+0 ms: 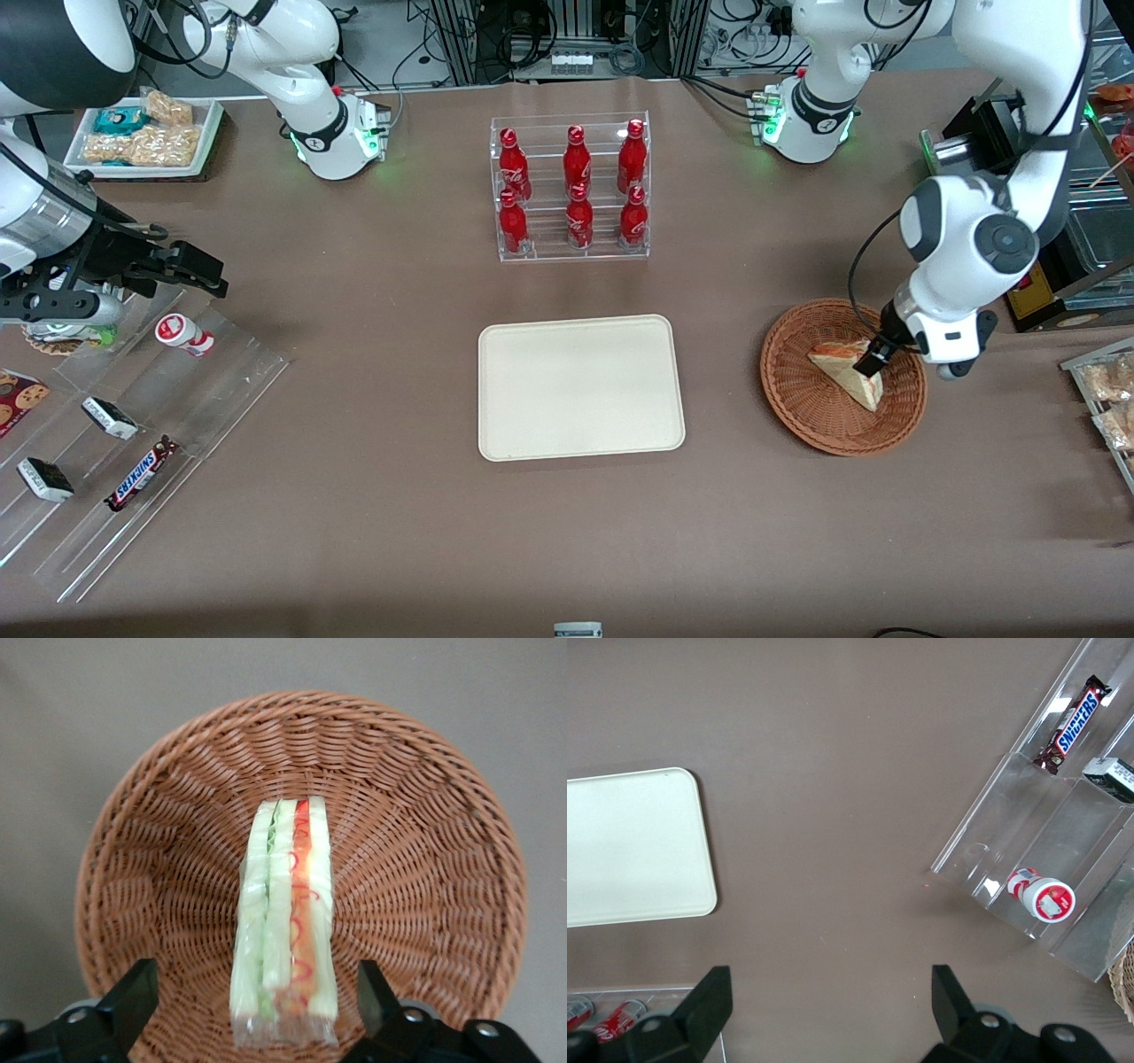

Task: Place sandwich from basket to tray
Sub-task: 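Lower the open left gripper over the wrapped sandwich in the basket, then close the left gripper on the sandwich, then lift the sandwich and carry it over the cream tray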

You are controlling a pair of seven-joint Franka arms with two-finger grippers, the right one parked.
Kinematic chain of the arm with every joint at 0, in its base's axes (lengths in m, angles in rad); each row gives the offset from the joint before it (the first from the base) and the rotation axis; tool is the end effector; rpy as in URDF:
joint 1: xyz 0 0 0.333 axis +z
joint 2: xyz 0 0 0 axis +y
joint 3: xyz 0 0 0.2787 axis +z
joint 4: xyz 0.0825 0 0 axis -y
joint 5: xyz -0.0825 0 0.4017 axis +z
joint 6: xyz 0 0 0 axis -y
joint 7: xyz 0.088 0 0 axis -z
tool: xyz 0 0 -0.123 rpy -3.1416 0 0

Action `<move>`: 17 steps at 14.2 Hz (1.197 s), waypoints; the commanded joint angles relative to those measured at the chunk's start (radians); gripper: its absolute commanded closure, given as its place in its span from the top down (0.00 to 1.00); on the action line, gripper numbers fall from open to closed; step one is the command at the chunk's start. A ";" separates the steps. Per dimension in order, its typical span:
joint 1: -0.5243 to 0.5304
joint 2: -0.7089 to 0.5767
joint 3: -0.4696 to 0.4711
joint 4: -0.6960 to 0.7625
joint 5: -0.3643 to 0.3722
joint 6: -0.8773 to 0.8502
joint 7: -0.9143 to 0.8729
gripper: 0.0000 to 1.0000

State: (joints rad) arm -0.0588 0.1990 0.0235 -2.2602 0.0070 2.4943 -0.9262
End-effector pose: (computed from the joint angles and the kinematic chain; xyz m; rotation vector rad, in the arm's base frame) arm 0.5453 -0.0189 0.2104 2.8312 1.3412 0.0553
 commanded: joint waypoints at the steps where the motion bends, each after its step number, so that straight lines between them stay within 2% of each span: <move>1: 0.007 0.049 -0.008 0.013 -0.002 0.038 -0.081 0.36; 2: 0.004 0.056 -0.008 0.014 -0.002 0.041 -0.113 0.09; 4: 0.001 0.048 -0.008 0.028 0.001 0.023 -0.105 0.00; 7: -0.019 0.030 -0.017 0.159 0.008 -0.183 -0.083 0.00; 9: -0.083 0.054 -0.017 0.288 -0.001 -0.296 -0.075 0.00; 12: -0.228 0.114 -0.019 0.388 -0.005 -0.304 -0.007 0.01; 17: -0.465 0.351 -0.017 0.675 0.002 -0.308 0.144 0.02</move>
State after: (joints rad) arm -0.4505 0.4264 -0.0094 -1.7365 0.0066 2.2069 -0.8409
